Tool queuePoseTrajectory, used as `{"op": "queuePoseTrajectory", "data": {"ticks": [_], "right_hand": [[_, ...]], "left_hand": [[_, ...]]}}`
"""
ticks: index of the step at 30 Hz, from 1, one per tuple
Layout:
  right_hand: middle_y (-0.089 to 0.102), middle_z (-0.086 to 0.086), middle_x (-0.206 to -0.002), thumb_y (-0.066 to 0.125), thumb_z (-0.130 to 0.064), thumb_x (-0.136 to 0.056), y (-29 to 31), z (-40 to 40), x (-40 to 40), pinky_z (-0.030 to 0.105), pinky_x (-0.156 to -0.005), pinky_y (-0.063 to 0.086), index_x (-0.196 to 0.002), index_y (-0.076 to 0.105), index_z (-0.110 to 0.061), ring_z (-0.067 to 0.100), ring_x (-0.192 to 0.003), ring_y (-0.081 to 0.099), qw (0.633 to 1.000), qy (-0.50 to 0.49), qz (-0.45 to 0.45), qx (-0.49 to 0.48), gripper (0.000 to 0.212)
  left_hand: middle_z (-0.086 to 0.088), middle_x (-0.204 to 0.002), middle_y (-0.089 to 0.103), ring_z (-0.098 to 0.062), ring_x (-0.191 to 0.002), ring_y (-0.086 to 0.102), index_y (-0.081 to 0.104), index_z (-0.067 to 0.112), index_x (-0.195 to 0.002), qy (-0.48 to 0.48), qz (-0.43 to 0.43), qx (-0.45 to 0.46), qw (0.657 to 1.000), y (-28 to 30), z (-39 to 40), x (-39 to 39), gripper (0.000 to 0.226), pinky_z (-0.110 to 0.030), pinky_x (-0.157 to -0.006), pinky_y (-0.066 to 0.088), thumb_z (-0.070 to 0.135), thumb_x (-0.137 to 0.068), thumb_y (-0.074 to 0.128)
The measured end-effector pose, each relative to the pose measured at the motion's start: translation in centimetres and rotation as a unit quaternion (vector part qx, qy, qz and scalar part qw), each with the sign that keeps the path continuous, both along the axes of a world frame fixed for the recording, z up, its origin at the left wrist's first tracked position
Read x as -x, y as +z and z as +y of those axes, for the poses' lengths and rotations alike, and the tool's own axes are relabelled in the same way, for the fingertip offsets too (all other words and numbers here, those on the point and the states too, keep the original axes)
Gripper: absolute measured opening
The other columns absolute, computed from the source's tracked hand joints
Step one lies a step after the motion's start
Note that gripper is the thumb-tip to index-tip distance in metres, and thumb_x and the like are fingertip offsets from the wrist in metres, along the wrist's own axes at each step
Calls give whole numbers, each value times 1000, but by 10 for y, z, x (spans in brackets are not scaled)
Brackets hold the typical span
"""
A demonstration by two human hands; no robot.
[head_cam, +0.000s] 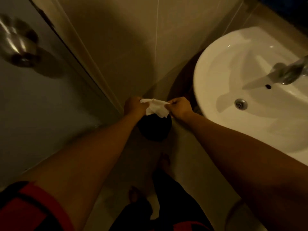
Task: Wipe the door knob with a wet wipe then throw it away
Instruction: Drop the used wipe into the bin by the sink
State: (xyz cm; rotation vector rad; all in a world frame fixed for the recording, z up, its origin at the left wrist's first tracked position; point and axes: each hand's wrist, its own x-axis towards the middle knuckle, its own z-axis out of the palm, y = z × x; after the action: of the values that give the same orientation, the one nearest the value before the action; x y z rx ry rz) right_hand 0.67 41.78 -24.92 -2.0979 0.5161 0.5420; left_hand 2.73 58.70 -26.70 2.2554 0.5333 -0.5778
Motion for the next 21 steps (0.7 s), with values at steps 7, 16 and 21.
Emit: {"op": "queuePoseTrajectory", "data": {"ticks": [7,16,21], "right_hand": [[69,25,-106,62,-7,-90,-124,1,-24,50,-81,59,-105,66,3,39,-91,70,994,-43,96,-25,19],[59,23,-130,57,-9,-93,-221,0,-41,47,-97,51,-128,57,-2,37,-116,60,986,-75,149,-4,36],[46,14,-146,52,-12,-95,-235,2,-46,40,-102,47,-144,42,-11,32,-128,50,987,-48,149,-31,50]], "left_hand": [[-17,-115,66,-35,-111,63,66,2,-119,-26,45,0,999,-114,-20,-21,30,-41,-88,52,16,-96,53],[-3,-81,57,-23,-88,60,62,7,-94,21,102,48,993,-214,-15,-33,11,-31,-76,49,1,-93,53],[-16,-125,59,-30,-118,56,55,4,-132,36,139,88,986,-238,-17,-41,37,-37,-99,47,7,-95,56]]}}
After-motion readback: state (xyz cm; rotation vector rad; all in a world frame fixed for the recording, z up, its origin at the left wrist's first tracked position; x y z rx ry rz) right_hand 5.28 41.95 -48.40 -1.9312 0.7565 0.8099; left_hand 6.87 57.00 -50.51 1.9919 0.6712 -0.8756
